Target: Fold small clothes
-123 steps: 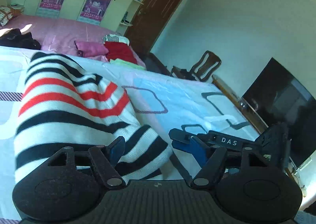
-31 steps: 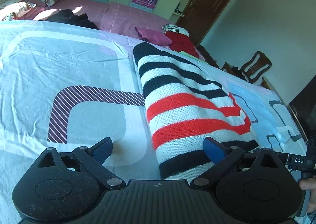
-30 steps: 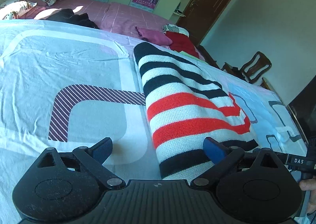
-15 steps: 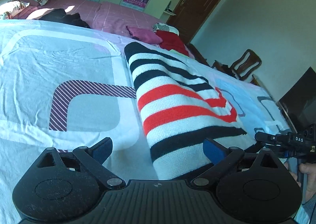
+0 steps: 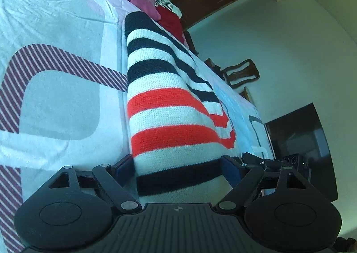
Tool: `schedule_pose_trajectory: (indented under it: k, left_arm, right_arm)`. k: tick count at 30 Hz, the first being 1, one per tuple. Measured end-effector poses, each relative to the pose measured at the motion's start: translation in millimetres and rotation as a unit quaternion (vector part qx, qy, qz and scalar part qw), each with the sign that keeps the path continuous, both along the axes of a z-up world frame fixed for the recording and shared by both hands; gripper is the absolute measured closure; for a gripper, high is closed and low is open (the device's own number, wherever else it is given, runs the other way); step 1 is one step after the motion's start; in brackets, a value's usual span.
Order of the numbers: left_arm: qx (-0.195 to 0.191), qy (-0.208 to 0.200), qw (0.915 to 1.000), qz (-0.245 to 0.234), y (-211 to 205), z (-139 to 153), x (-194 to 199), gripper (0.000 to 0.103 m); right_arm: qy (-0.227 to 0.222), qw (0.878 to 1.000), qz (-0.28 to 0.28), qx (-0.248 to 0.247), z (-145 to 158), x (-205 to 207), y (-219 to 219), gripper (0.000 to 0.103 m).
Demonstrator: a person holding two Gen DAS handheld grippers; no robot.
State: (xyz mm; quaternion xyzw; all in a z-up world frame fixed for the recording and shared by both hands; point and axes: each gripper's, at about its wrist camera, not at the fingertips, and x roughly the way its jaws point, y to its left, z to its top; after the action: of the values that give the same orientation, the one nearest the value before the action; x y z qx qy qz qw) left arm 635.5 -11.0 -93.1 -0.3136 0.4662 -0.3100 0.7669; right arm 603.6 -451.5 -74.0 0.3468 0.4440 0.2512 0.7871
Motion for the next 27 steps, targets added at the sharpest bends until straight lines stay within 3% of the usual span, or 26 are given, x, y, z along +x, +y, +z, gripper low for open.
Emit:
schedule_pose_trajectory:
  k: [6,11,18,24,27]
  left_arm:
    - [-0.008,0.000,1.0000,-0.002,-8.7,-1.3,10.8,0.020]
    - [-0.006,-0.011,0.9999,-0.002,-7.3,-1.6,8.9,0.021]
    - [0.055,-0.039,0.9977,0.000,-27.2,10.5,16.0,0.022]
    - [0.121,-0.077,0.9895,0.017,-40.5,30.4,2.6,0.043]
    - [0.129,-0.096,0.9866,0.027,-41.0,47.0,-3.6,0.053]
  right_arm:
    - [-0.015,0.999,0.035,-0.009,2.6,17.1,24.3,0.028]
    - [-0.017,0.999,0.042,0.004,-5.4,14.7,9.7,0.051]
    - [-0.046,0.997,0.051,-0.018,-4.3,26.2,25.0,0.053]
    - [-0.074,0.995,0.045,-0.040,4.9,13.0,28.0,0.062]
    - [-0.092,0.994,0.036,-0.045,20.3,3.5,25.8,0.066]
